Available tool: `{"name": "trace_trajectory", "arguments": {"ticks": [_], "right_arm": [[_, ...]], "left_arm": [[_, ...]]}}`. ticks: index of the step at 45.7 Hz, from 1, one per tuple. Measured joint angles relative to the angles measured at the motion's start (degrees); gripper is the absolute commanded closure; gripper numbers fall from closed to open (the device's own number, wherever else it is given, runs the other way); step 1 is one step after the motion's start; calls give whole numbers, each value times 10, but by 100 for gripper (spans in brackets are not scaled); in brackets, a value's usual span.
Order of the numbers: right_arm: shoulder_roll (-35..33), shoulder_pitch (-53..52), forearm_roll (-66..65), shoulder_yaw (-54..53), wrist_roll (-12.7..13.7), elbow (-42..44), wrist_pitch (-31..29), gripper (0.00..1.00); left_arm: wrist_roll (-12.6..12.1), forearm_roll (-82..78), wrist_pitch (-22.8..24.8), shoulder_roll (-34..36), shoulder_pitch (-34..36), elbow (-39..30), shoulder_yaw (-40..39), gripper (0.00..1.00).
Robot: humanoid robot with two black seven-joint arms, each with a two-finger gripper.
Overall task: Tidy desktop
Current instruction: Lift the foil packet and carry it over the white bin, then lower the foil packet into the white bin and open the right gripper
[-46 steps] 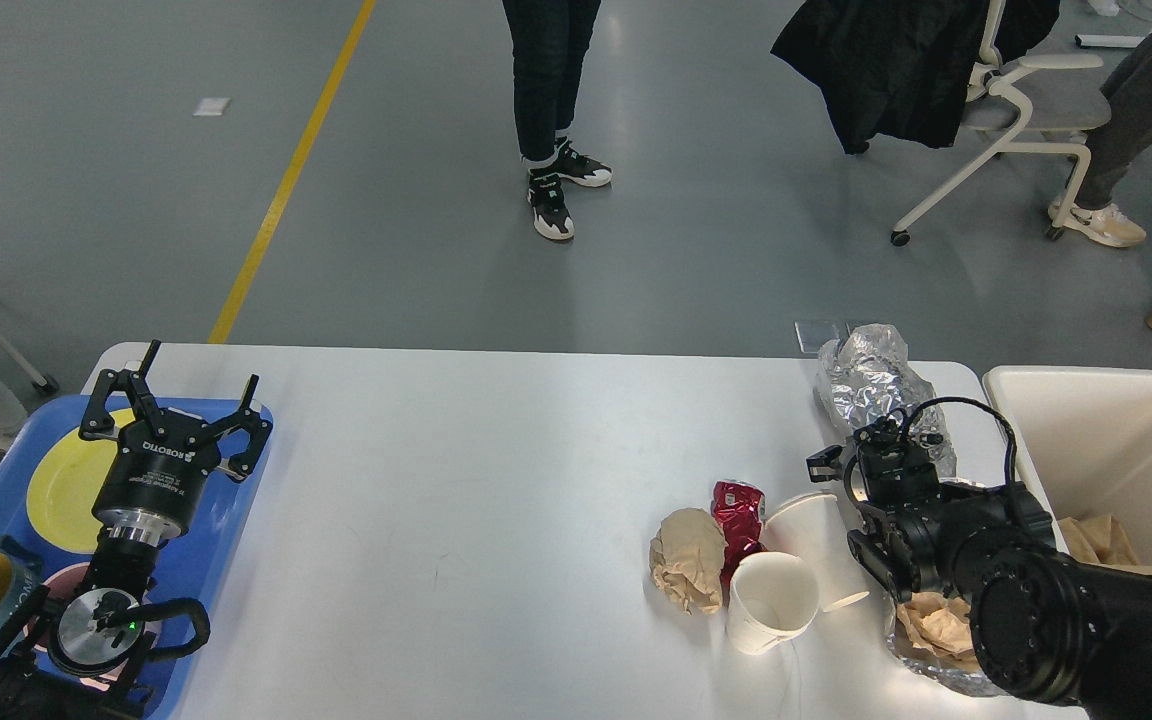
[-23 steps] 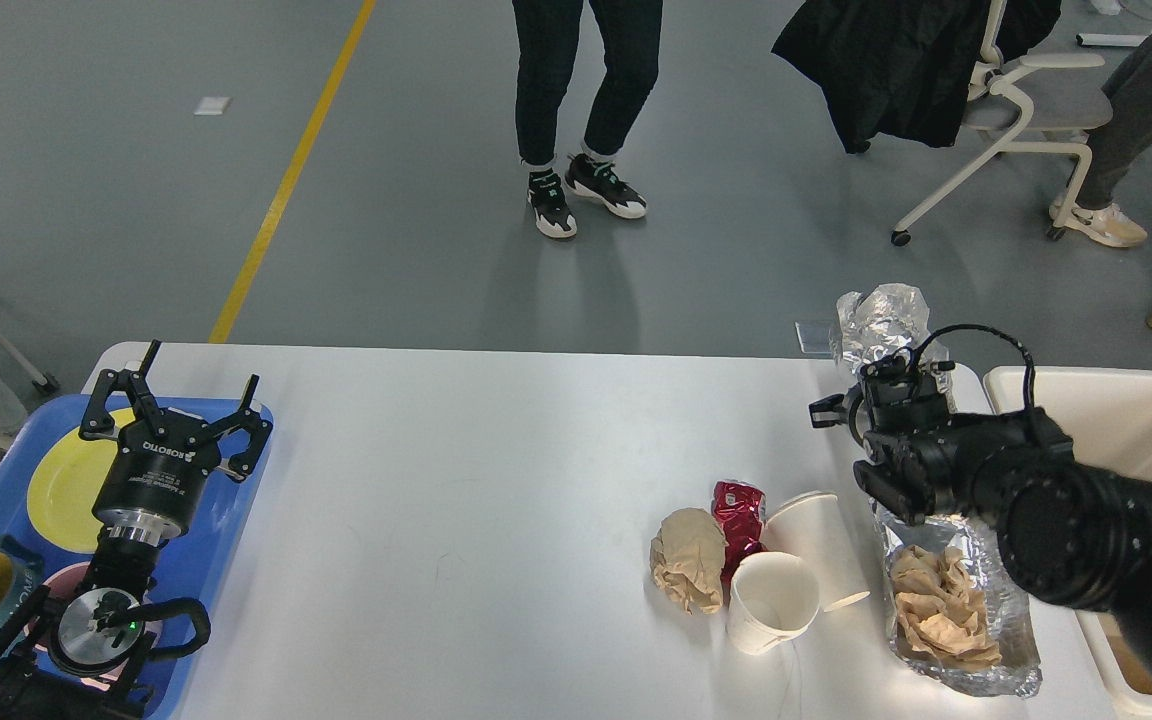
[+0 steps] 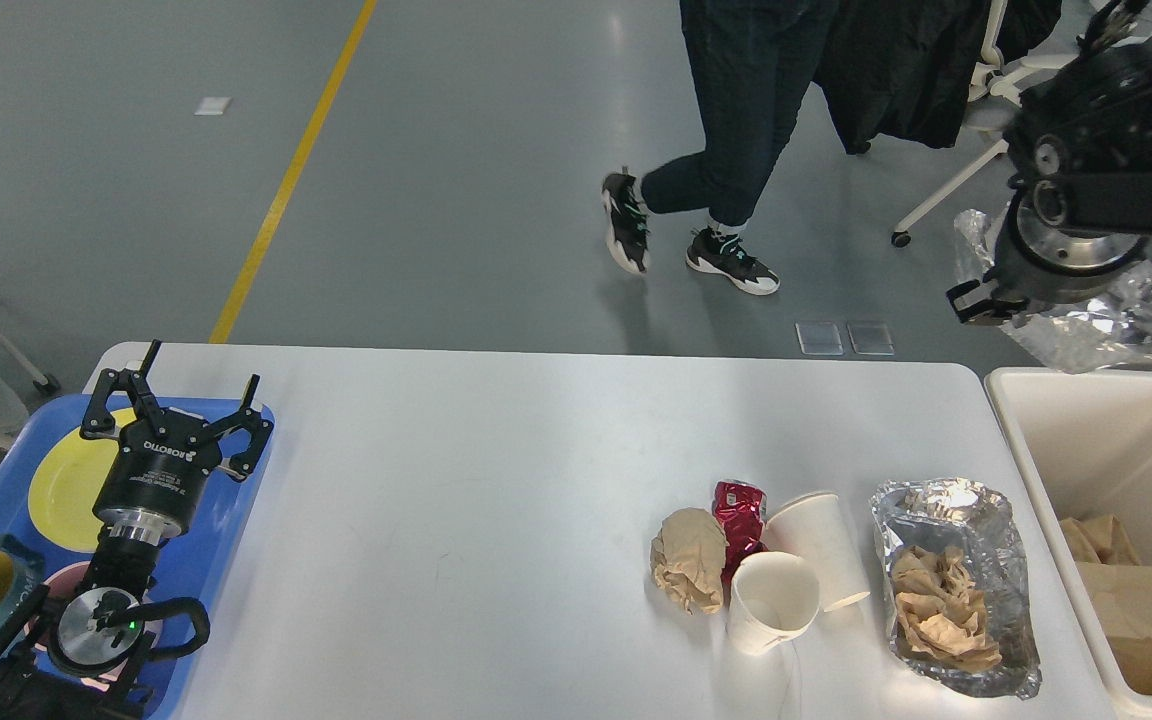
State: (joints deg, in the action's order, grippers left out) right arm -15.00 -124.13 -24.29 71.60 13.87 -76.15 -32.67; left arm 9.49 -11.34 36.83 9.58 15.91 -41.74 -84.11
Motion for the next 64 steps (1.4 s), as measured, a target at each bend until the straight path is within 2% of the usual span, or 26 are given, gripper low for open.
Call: {"name": "trace_trajectory", "arguments": {"ticks": [4,6,10,17,20,35,45,48,49,53,64], "right_arm": [[-38,-94,0,35,-15,-89,-20,100],[-50,-131,0,56,-31,-122,-24,100],[-59,-183,0,103,-83,-168,-38,100],[-61,-212,0,197,-196,-203,-52,100],[-63,-215,0,214,-211,-211,-52,100],[-122,-212,2,228,-215,-210,-44,100],[-224,-165,-1,231,-199,-171,-8,100],[-259,-124,-4,224,-188,-142,18,100],[-283,-82,-6,212,-180,-109,37,100],[-308,3,-7,176,-175,-47,57,100],[-322,351,0,-22,-176,188,110,100]], "left_arm": [[0,0,0,0,0,0,0,4],[0,0,0,0,0,1,0,4],[0,0,0,0,0,1,0,4],[0,0,0,0,-1,1,0,4],[0,0,0,0,-1,1,0,4],[1,0,0,0,-1,1,0,4],[1,0,0,0,-1,1,0,4],[1,0,0,0,-1,1,0,4],[1,0,0,0,-1,1,0,4],[1,0,0,0,-1,1,0,4],[1,0,0,0,-1,1,0,4]]}}
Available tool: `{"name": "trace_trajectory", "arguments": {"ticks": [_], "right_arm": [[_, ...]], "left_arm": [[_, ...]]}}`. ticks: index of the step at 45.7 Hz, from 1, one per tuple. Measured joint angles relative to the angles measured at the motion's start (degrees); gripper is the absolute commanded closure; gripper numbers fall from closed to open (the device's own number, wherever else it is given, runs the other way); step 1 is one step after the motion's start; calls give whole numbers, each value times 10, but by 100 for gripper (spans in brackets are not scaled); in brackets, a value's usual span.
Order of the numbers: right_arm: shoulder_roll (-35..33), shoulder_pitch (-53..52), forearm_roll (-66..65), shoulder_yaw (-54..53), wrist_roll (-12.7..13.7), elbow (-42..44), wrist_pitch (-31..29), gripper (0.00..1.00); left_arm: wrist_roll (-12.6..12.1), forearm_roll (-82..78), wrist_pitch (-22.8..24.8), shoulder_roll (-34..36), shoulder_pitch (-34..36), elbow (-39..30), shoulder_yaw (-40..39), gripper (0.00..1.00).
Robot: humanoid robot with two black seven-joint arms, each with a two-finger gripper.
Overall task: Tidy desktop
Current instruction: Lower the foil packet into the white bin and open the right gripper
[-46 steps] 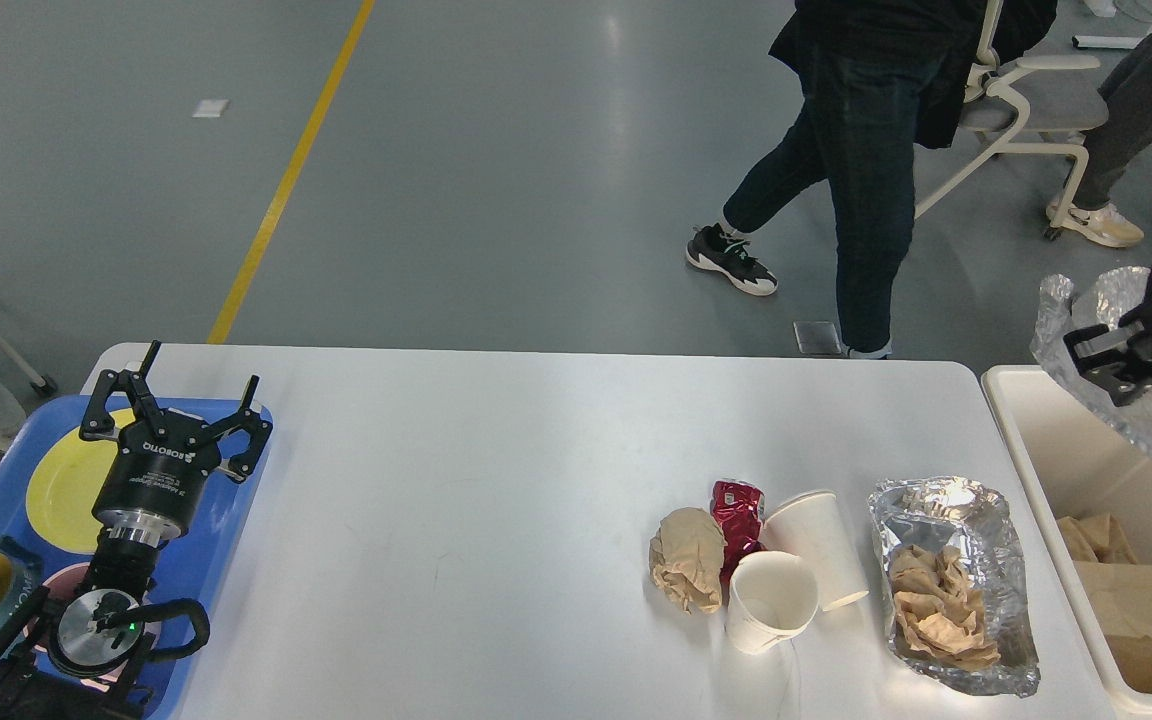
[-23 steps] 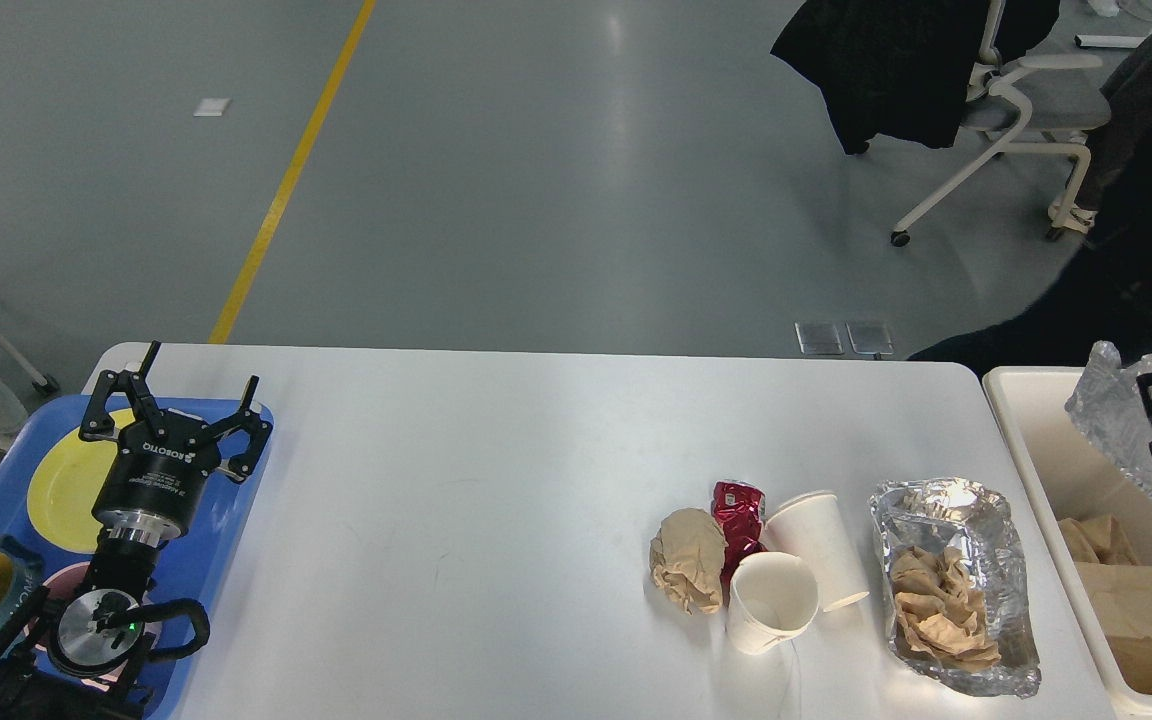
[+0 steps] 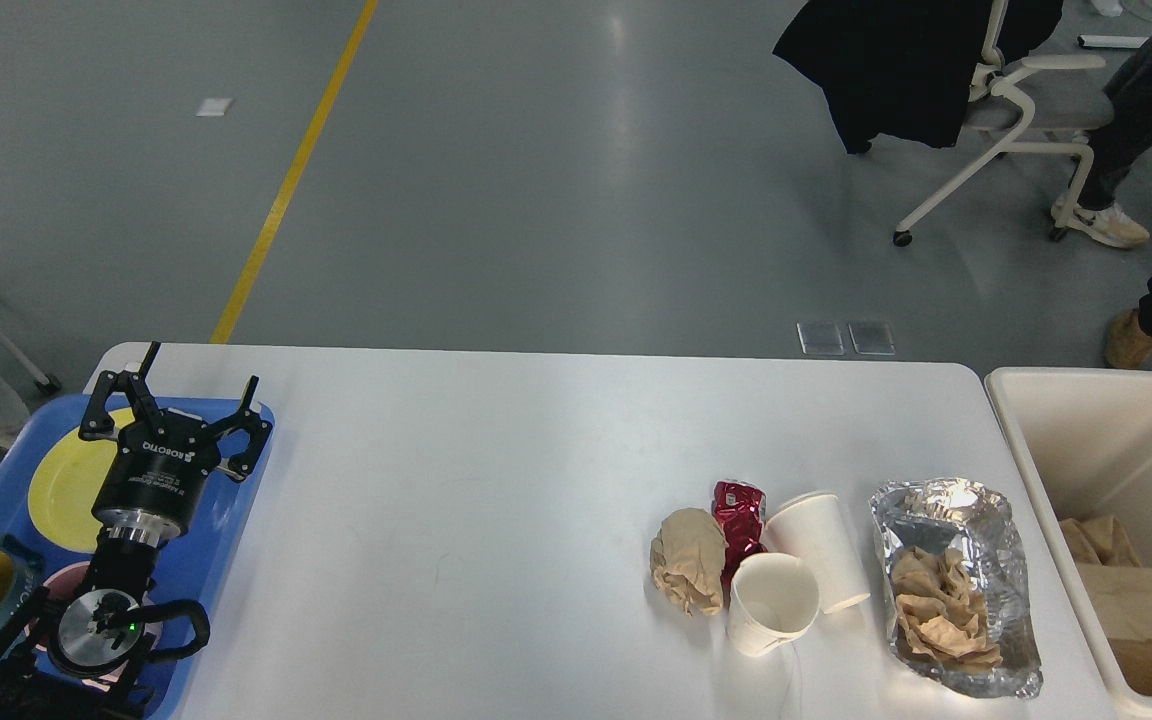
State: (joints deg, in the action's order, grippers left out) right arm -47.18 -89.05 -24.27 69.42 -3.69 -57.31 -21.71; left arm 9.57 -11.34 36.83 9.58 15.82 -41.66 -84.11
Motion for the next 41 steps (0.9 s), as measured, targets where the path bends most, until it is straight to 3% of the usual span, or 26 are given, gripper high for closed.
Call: {"name": "trace_trajectory", "arguments": {"ticks": [11,25,31,41], "right_arm": [[63,317,0,-235,2,245,39,100],[217,506,1,-320,1,492,109,100],[262,540,13,-324,2,547,136,100],[279,564,22,-324,3,555,145,100]], "left_arm": [[-1,0,0,0,0,0,0,4],[-1,0,0,0,0,0,0,4],[-1,0,0,0,0,0,0,4],[-1,0,0,0,0,0,0,4]]}}
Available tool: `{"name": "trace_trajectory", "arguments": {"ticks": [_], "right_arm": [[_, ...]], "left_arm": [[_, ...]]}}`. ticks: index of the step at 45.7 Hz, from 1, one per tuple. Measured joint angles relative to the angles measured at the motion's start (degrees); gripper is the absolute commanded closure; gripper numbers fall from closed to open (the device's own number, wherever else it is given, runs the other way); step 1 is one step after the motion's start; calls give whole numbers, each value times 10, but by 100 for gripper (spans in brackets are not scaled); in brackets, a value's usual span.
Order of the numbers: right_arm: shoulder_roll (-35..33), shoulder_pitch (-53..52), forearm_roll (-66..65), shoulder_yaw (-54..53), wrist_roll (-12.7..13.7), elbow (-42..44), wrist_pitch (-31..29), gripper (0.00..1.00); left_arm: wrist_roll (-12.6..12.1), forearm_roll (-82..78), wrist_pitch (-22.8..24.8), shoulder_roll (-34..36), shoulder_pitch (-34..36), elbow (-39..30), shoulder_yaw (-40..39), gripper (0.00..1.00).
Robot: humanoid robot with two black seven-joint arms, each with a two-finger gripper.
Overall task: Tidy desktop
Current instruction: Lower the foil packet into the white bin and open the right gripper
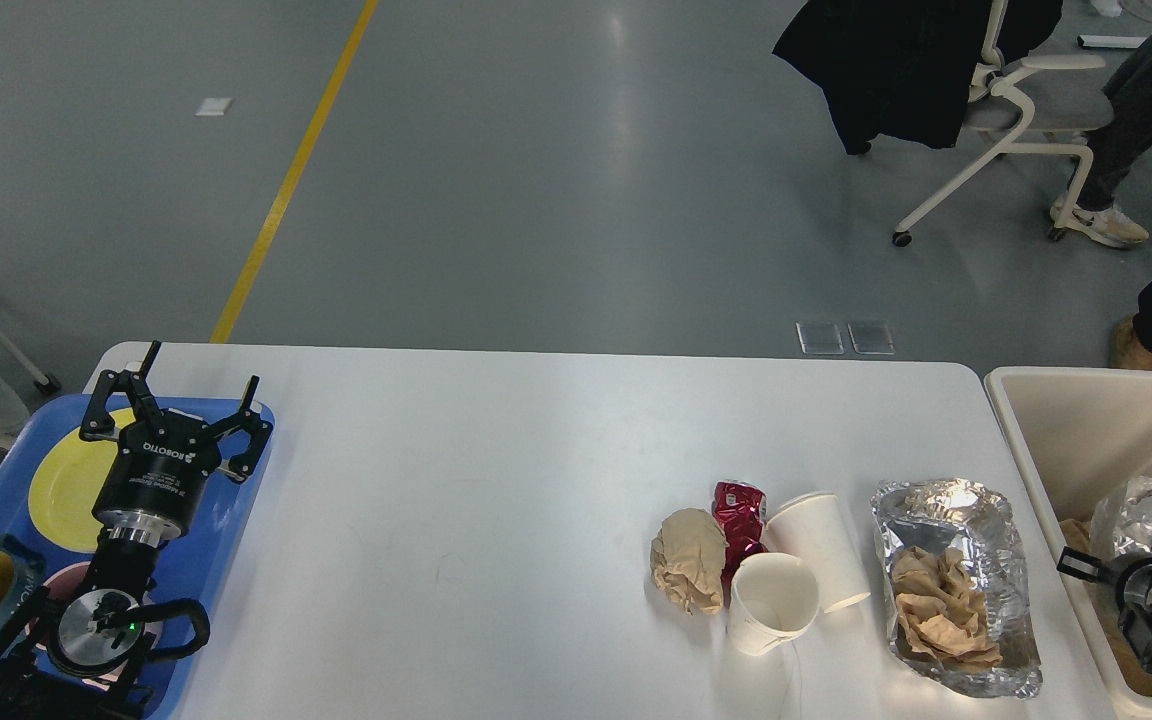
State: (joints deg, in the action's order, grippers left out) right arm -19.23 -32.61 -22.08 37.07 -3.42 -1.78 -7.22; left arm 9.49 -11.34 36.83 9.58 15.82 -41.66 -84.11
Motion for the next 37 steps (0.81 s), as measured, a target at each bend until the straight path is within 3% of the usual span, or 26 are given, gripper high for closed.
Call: {"name": "trace_trajectory", "arguments": {"ticks": [25,28,37], "right_arm": [[2,24,9,-5,7,3,3,100],[-3,26,16,-4,6,3,13,88],[-9,32,20,-2,5,2,83,38]], "left_arm": [[1,0,0,0,0,0,0,4],[1,0,0,0,0,0,0,4],[0,0,0,0,0,0,0,4]]}}
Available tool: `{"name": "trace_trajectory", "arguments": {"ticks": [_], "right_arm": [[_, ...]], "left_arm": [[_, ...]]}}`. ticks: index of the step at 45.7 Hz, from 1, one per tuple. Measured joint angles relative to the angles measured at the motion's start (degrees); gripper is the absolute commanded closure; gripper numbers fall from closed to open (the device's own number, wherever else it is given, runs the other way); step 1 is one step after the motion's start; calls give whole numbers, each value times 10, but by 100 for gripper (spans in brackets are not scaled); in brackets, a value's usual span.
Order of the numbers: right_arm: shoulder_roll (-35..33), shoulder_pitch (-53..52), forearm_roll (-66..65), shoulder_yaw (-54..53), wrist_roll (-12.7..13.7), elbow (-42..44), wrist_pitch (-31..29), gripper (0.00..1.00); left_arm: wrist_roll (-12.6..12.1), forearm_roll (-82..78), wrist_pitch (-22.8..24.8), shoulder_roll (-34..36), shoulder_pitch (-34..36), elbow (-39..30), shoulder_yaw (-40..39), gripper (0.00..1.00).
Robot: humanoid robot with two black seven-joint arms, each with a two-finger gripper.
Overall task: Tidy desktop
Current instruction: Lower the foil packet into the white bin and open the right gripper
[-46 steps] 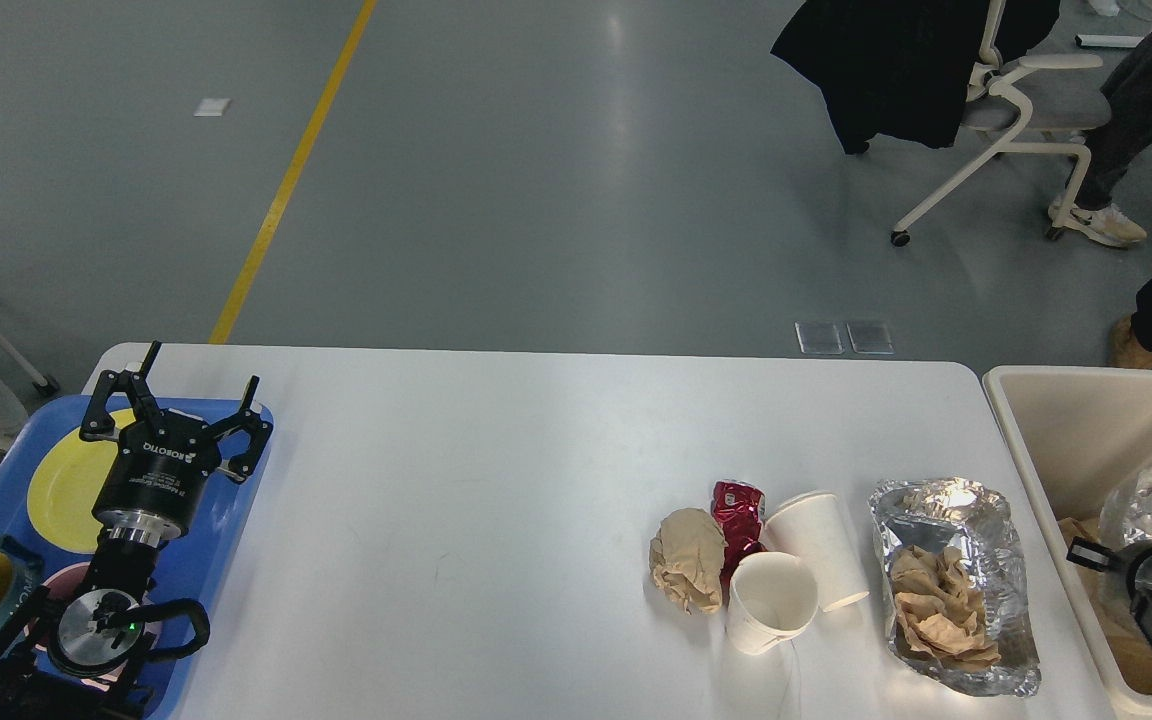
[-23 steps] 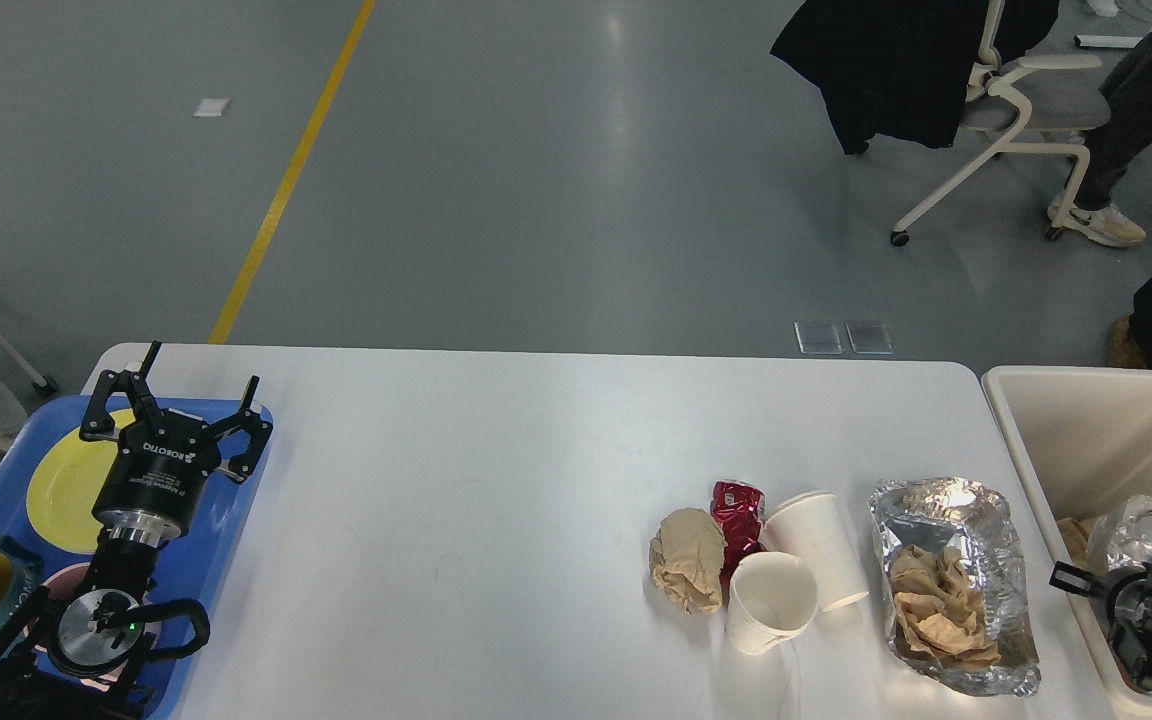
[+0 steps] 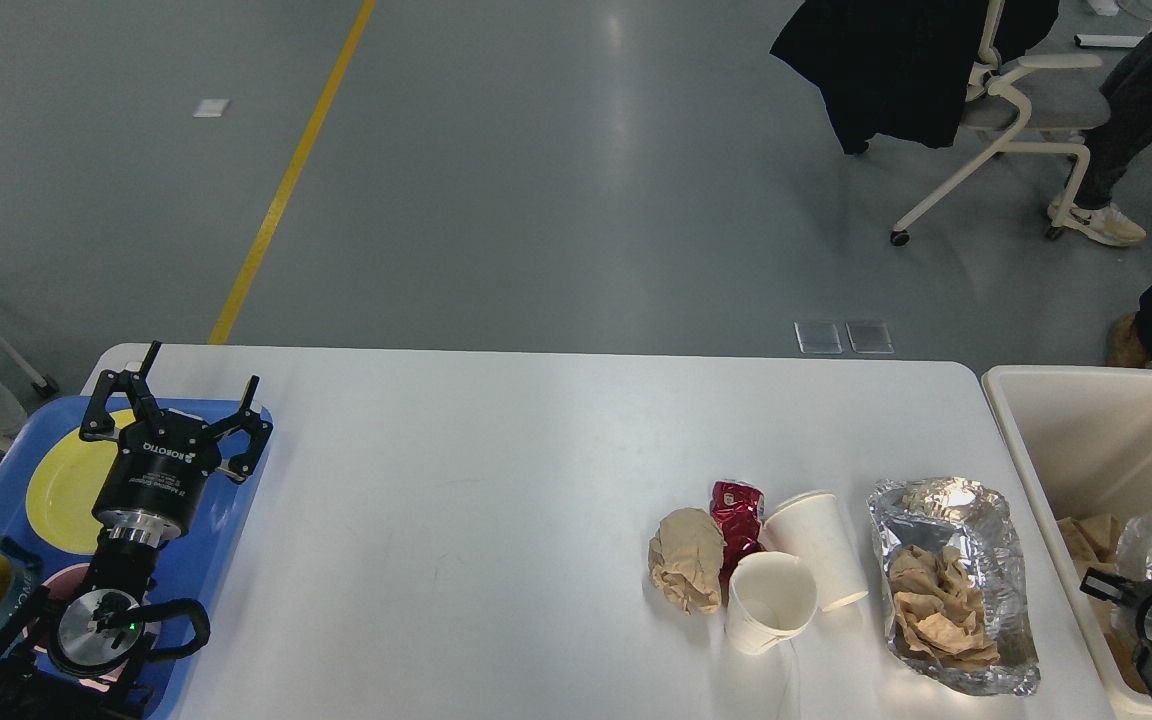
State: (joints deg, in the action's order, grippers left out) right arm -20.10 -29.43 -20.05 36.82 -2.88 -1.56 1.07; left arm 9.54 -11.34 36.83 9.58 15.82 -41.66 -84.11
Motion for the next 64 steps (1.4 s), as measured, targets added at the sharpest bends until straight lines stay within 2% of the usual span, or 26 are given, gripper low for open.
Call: {"name": "trace_trajectory", "arguments": {"ticks": [2,4,17,19,22,34,39,42,46,52,56,64], "right_arm": [[0,1,0,0,-1,-1,15,27],[0,1,0,0,-1,-1,26,20],[-5,2,0,0,-2,-4,57,17],[-7,2,0,0,-2,-4,57,13],[-8,2,0,0,-2,-5,57,0],[-10,-2,1,0,-3,-10,56,0],[-10,-13,1,0,-3,-38,54,0],[-24,-36,-1,3,-1,-76,52,0],[-79,-82,-9,13,13,-149,49,0],[-149,-201,-29,73,66,-288,44,0],[-176,-315,-37,168,89,-387,35,0],[-168,-561,-39,371,95,-576,-22,0]], "left_arm": [[0,0,0,0,0,0,0,4],[0,0,0,0,0,0,0,4],[0,0,0,0,0,0,0,4],[0,0,0,0,0,0,0,4],[0,0,0,0,0,0,0,4],[0,0,0,0,0,0,0,4],[0,0,0,0,0,0,0,4],[-1,0,0,0,0,0,0,4],[0,0,0,0,0,0,0,4],[-1,0,0,0,0,0,0,4],[-1,0,0,0,1,0,0,4],[-1,0,0,0,1,0,0,4]]}}
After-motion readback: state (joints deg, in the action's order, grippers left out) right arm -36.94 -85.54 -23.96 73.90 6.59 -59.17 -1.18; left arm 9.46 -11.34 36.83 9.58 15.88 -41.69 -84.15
